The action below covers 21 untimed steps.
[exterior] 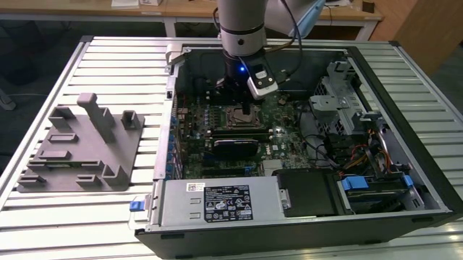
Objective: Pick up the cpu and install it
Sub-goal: 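Install the second cpu locking lever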
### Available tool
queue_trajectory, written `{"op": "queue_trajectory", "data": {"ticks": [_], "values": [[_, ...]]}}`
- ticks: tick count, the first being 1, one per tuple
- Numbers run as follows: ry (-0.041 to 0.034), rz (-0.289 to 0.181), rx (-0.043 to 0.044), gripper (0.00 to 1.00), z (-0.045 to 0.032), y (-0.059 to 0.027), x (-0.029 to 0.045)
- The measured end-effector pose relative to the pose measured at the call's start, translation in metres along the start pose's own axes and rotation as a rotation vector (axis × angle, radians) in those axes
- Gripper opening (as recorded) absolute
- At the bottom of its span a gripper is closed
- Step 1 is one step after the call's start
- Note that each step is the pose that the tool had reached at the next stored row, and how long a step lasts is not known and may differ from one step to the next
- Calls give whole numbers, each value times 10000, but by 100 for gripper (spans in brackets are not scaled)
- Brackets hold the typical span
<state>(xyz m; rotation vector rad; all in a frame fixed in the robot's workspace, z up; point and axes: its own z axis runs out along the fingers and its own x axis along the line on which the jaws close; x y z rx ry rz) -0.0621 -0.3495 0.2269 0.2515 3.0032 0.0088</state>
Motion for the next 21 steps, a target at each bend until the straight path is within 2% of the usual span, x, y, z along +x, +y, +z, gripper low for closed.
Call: {"op": "queue_trajectory", "data": {"ticks": [12, 17, 19, 21], "values": [[0, 0, 1, 11, 1, -232, -41], [9, 1, 2, 11, 3, -261, -46], [125, -11, 19, 11, 9, -268, -46], [294, -25, 40, 11, 18, -274, -46]]}}
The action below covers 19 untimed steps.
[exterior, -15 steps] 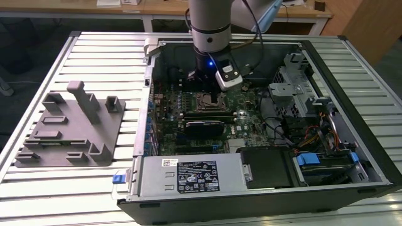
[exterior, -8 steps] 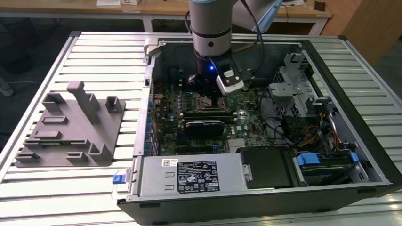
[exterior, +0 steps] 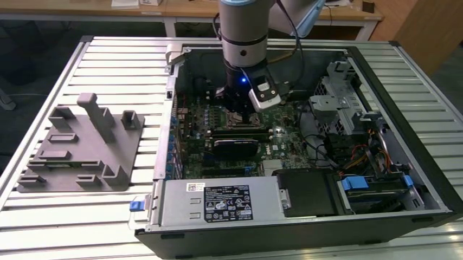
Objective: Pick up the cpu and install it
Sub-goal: 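Install the second cpu locking lever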
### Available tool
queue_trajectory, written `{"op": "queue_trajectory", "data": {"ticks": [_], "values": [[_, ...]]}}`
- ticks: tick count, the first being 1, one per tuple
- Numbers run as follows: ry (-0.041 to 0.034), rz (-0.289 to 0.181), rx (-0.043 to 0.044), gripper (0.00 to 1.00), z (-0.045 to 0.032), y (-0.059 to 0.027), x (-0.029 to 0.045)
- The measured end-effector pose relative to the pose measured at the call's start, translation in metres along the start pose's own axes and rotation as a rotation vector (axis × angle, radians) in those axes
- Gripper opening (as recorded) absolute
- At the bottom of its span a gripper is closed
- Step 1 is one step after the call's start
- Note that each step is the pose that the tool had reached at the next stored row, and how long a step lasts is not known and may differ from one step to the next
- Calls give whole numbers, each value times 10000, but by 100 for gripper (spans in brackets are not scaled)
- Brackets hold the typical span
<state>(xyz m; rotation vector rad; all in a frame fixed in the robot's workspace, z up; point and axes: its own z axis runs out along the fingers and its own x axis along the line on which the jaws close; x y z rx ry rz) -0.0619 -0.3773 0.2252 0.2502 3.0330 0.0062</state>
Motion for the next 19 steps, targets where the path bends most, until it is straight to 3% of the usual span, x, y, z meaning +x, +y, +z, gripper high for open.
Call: {"op": "queue_trajectory", "data": {"ticks": [2, 3, 10, 19], "values": [[182, -13, 18, 11, 8, -4, 0], [237, -17, 25, 11, 8, -9, 0], [240, -55, 9, 11, 11, -17, 1], [273, -424, -199, 11, 43, -64, 87]]}}
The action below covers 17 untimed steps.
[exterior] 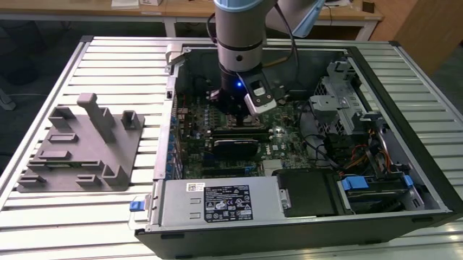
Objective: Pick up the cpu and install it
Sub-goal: 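Install the second cpu locking lever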
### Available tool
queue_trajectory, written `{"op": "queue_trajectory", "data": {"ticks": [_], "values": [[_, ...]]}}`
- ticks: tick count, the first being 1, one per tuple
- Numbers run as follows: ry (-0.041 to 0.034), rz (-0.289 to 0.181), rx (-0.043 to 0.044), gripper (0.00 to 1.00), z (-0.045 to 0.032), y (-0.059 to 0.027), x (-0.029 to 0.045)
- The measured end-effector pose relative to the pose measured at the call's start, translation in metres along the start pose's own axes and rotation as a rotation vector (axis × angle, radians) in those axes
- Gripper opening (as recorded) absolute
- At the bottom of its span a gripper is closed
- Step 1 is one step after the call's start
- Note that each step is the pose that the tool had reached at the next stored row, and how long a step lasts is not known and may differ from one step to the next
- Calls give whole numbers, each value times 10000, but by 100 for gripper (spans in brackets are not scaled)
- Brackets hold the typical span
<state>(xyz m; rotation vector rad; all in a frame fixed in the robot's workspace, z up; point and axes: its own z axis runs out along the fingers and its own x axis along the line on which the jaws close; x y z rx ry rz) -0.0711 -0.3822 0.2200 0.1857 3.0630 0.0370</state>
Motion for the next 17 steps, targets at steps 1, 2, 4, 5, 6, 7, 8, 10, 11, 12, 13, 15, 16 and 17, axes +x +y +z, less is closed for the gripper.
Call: {"op": "queue_trajectory", "data": {"ticks": [1, 2, 4, 5, 6, 7, 8, 10, 11, 12, 13, 15, 16, 17], "values": [[3, -77, -16, 11, 7, -2, 7], [7, -164, -37, 11, 14, -4, 13], [18, -348, -86, 11, 28, -7, 25], [23, -447, -118, 11, 37, -8, 31], [30, -535, -153, 11, 45, -10, 38], [37, -610, -195, 11, 52, -12, 46], [41, -675, -234, 11, 60, -14, 54], [50, -792, -297, 11, 72, -20, 70], [54, -843, -329, 11, 78, -26, 78], [58, -879, -361, 11, 82, -32, 85], [62, -908, -391, 11, 86, -40, 92], [67, -955, -438, 11, 93, -59, 106], [69, -977, -456, 11, 96, -70, 113], [71, -998, -473, 11, 98, -82, 119]]}}
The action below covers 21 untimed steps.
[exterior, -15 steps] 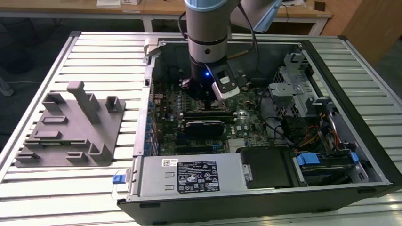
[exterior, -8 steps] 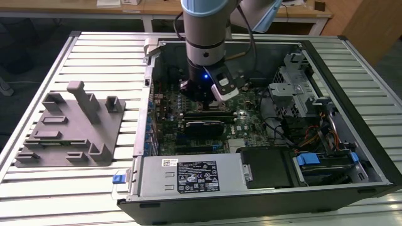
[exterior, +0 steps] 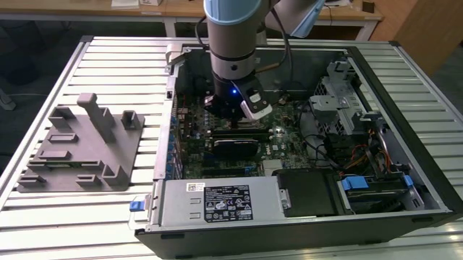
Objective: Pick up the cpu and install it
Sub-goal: 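Install the second cpu locking lever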
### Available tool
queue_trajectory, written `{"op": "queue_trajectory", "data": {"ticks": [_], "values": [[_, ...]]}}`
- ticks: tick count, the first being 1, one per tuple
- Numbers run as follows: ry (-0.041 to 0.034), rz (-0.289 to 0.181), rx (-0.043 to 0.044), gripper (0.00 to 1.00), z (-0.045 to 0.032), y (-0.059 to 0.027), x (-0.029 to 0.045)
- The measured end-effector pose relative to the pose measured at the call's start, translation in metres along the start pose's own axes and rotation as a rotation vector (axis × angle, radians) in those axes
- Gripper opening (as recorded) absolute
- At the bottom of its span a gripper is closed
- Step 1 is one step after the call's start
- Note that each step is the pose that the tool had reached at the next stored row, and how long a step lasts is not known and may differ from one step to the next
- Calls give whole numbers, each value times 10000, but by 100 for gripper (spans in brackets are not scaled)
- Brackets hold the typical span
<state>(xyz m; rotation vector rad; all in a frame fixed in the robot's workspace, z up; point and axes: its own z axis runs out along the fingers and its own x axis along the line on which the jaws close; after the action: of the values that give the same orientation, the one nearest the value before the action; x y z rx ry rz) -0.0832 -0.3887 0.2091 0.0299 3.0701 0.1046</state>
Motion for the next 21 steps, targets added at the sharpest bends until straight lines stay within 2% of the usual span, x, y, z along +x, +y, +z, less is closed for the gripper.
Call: {"op": "queue_trajectory", "data": {"ticks": [4, 11, 16, 21], "values": [[9, -91, -103, 11, 10, -37, 33], [23, -204, -449, 11, 22, -87, 76], [28, -252, -551, 11, 24, -131, 102], [30, -263, -711, 11, 44, -134, 132]]}}
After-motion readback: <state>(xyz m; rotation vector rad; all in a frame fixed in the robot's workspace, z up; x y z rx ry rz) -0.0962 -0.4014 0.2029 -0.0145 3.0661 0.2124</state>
